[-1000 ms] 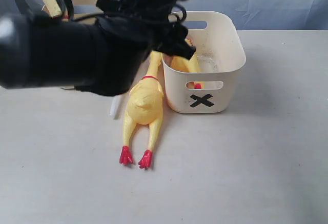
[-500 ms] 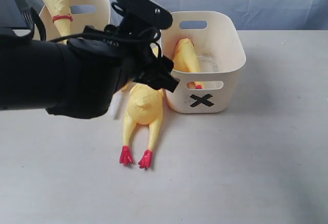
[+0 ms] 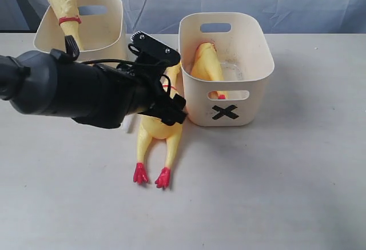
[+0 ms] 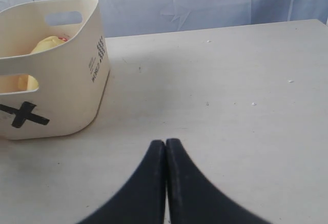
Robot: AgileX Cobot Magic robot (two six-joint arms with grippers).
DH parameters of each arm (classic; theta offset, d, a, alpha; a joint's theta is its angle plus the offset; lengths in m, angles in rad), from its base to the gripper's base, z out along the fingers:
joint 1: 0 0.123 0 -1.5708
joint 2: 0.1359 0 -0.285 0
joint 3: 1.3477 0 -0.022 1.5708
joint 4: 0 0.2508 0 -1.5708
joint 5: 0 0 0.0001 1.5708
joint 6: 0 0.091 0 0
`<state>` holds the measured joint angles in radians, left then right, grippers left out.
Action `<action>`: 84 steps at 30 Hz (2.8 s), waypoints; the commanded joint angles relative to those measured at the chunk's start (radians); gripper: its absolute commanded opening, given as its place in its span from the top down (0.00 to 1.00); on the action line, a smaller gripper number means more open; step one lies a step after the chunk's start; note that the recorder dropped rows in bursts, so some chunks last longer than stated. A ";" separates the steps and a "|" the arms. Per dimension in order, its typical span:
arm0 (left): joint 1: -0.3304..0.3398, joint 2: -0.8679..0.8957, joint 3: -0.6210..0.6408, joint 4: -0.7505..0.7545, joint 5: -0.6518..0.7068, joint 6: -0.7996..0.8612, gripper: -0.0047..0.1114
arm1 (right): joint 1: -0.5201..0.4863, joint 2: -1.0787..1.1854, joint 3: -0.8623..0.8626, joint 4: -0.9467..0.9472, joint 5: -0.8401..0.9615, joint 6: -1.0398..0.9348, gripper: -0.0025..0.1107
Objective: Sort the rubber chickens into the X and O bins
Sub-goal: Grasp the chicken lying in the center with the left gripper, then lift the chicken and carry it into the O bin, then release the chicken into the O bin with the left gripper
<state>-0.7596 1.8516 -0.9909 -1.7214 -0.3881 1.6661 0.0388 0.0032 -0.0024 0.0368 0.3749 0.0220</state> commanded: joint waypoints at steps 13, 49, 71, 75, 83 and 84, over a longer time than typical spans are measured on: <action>0.041 0.116 0.035 -0.023 0.225 -0.115 0.08 | 0.003 -0.003 0.002 -0.001 -0.012 -0.002 0.98; 0.199 -0.274 -0.039 0.763 -0.455 -0.664 0.96 | 0.003 -0.003 0.002 -0.002 -0.012 -0.002 0.98; 0.557 0.018 -0.039 1.582 -0.428 -1.199 0.46 | 0.003 -0.003 0.002 0.000 -0.010 -0.002 0.98; 0.557 0.018 -0.039 1.604 -0.445 -1.203 0.30 | 0.003 -0.003 0.002 0.000 -0.012 -0.002 0.98; 0.557 -0.001 -0.039 1.470 -0.422 -1.203 0.30 | 0.003 -0.003 0.002 0.000 -0.012 -0.002 0.98; 0.557 -0.002 -0.039 1.468 -0.402 -1.203 0.29 | 0.003 -0.003 0.002 0.000 -0.012 -0.002 0.98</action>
<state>-0.2008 1.8673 -1.0235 -0.2224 -0.7897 0.4707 0.0388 0.0032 -0.0024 0.0368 0.3749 0.0200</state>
